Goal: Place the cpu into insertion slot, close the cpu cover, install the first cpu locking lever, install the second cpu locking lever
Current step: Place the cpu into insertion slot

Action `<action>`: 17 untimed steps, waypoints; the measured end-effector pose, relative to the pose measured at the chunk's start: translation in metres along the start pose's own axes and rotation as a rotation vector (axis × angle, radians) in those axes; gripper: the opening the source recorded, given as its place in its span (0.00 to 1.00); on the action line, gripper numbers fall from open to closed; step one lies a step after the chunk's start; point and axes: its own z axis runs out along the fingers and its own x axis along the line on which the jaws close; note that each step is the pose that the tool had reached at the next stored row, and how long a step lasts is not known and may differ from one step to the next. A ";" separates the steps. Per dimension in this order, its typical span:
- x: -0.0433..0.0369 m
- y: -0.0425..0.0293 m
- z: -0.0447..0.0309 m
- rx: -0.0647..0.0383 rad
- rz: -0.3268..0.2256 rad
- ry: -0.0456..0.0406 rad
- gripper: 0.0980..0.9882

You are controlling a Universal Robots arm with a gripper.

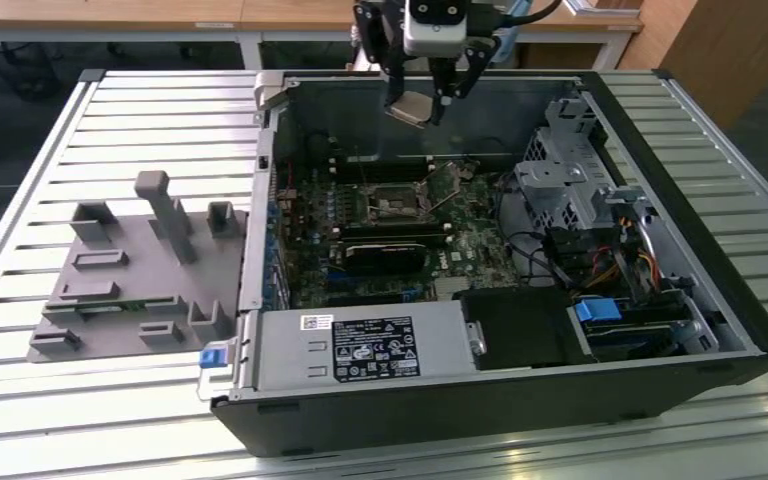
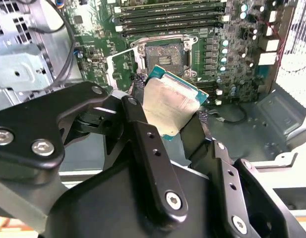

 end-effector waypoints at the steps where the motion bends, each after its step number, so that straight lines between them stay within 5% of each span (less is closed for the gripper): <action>1: 0.0000 0.0000 0.0000 0.000 0.013 -0.0011 0.50; 17: 0.0001 0.0001 0.0008 -0.004 0.210 -0.0184 0.50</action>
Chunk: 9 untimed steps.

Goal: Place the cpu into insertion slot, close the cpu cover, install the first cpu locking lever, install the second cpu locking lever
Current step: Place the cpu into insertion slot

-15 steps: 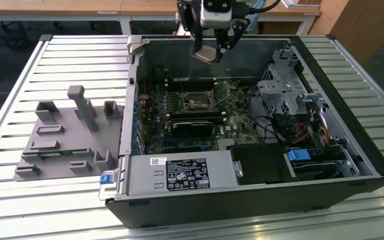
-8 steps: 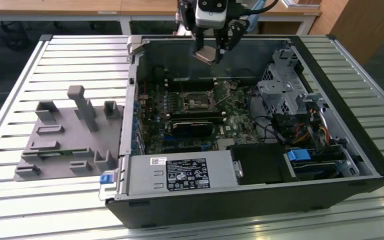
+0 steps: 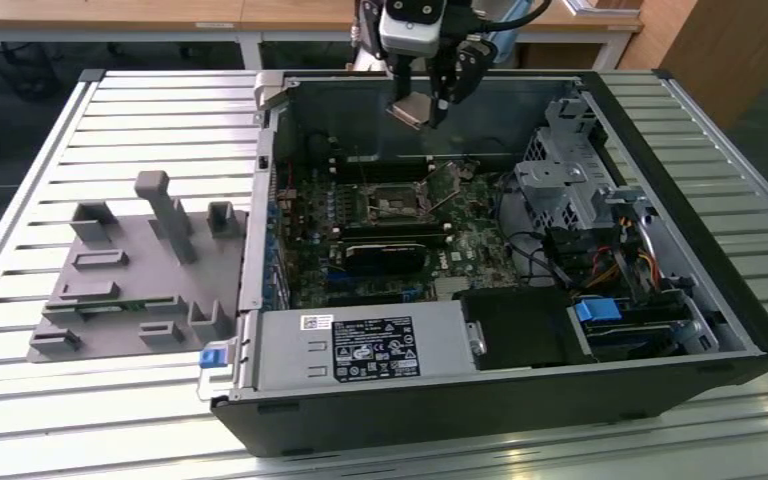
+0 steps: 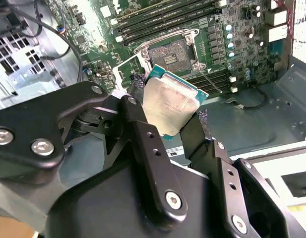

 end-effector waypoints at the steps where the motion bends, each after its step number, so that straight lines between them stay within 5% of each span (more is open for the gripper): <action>1: 0.0000 0.0000 0.0001 0.000 0.011 -0.0010 0.50; 9: 0.0002 0.0001 0.0006 -0.002 0.106 -0.0094 0.50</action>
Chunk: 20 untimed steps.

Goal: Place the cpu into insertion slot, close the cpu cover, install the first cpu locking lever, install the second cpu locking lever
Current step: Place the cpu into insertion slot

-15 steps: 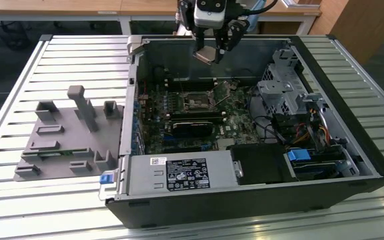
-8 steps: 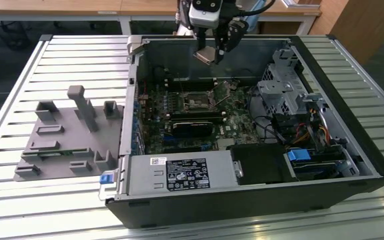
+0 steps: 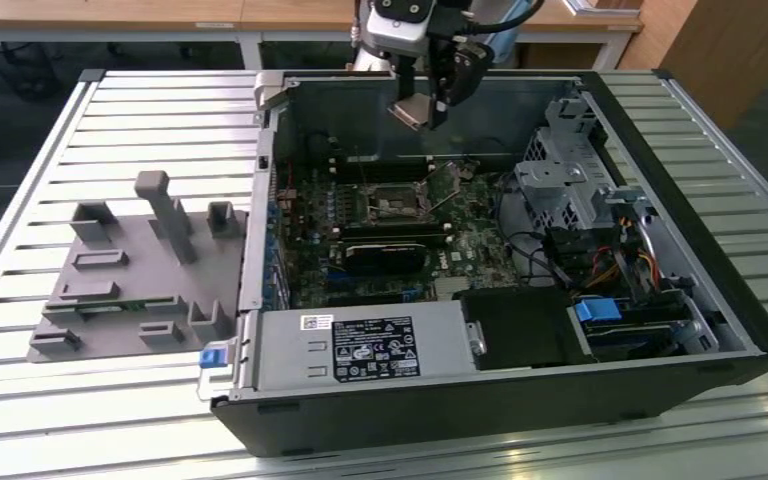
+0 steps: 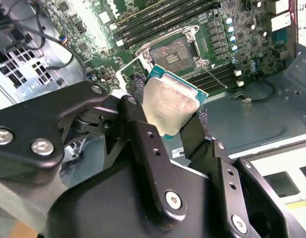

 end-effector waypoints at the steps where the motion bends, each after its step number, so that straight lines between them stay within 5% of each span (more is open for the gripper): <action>1: 0.0000 0.0000 0.0001 0.000 0.013 -0.0011 0.50; 20: 0.0003 0.0001 0.0014 -0.004 0.255 -0.0230 0.50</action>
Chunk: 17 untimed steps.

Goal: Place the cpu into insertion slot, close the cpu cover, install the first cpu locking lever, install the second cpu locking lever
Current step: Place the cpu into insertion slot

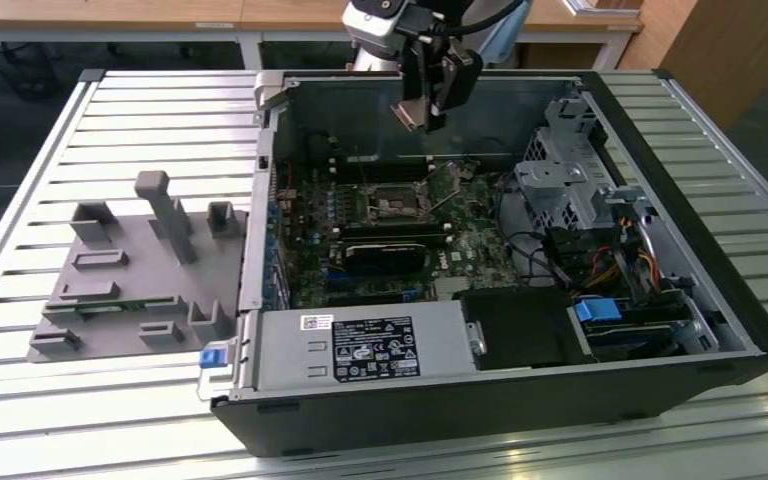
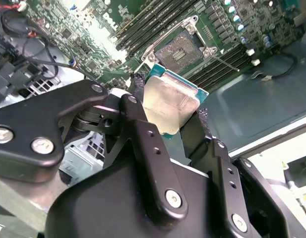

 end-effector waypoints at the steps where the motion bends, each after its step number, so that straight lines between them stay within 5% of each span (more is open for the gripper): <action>1: 0.0000 0.0000 0.0001 0.000 0.013 -0.0012 0.50; 17: 0.0004 0.0000 0.0015 -0.003 0.201 -0.0187 0.50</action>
